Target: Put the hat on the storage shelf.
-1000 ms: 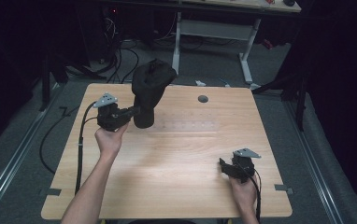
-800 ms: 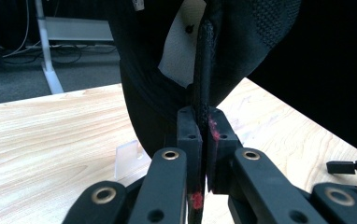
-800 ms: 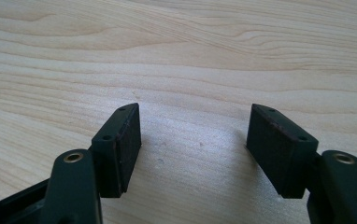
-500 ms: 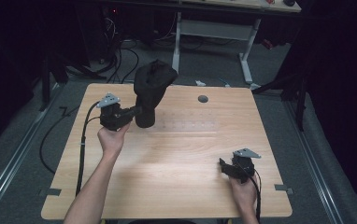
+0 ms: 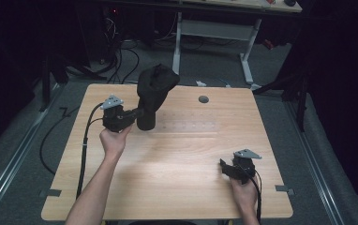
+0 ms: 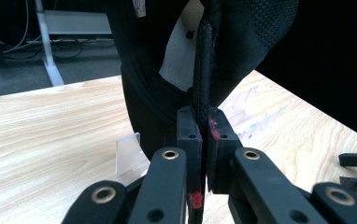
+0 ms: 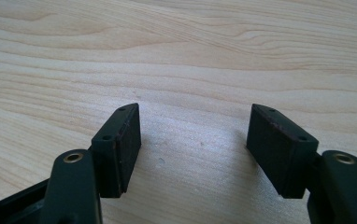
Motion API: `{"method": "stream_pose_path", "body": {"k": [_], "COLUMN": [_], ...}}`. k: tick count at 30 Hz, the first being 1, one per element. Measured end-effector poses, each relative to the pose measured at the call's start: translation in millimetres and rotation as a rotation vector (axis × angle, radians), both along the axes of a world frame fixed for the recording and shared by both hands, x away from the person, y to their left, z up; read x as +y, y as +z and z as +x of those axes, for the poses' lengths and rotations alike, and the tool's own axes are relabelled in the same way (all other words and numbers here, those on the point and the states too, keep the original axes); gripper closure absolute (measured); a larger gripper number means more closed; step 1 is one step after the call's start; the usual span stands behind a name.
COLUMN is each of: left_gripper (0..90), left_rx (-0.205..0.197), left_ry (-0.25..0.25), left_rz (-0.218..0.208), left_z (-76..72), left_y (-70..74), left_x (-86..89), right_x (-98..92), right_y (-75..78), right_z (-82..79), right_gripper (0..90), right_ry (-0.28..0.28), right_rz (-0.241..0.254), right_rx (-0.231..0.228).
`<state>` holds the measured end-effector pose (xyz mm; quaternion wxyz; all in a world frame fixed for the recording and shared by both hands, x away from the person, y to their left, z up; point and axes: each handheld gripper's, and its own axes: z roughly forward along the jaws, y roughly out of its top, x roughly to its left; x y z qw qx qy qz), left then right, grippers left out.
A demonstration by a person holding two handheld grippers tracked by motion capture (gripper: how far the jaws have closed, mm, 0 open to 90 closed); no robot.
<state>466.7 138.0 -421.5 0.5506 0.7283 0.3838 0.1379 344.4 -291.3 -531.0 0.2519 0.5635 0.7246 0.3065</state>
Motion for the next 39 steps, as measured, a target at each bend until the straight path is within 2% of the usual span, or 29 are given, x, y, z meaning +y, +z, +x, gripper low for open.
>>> {"method": "stream_pose_path", "body": {"k": [17,28,33,39], "left_gripper": [85.8,83.6,80.0,68.7], "left_rx": [0.050,0.100,0.108,0.124], "left_ry": [0.014,0.051,0.074,0.102], "left_rz": [-0.037,-0.059,-0.045,-0.021], "left_z": [2.4,4.2,3.5,1.8], "left_y": [-12.7,-16.2,-15.4,-14.3], "left_x": [6.2,16.1,19.6,23.7], "right_x": [-0.1,0.0,0.0,0.0], "right_y": [0.0,0.0,0.0,0.0], "right_z": [-0.1,-0.2,-0.2,-0.2], "right_gripper": [35.4,35.4,35.4,35.3], "right_ry": [0.003,0.002,0.002,0.002], "right_rz": [-0.002,0.000,0.000,0.000], "right_rx": [-0.001,0.000,0.000,0.000]}}
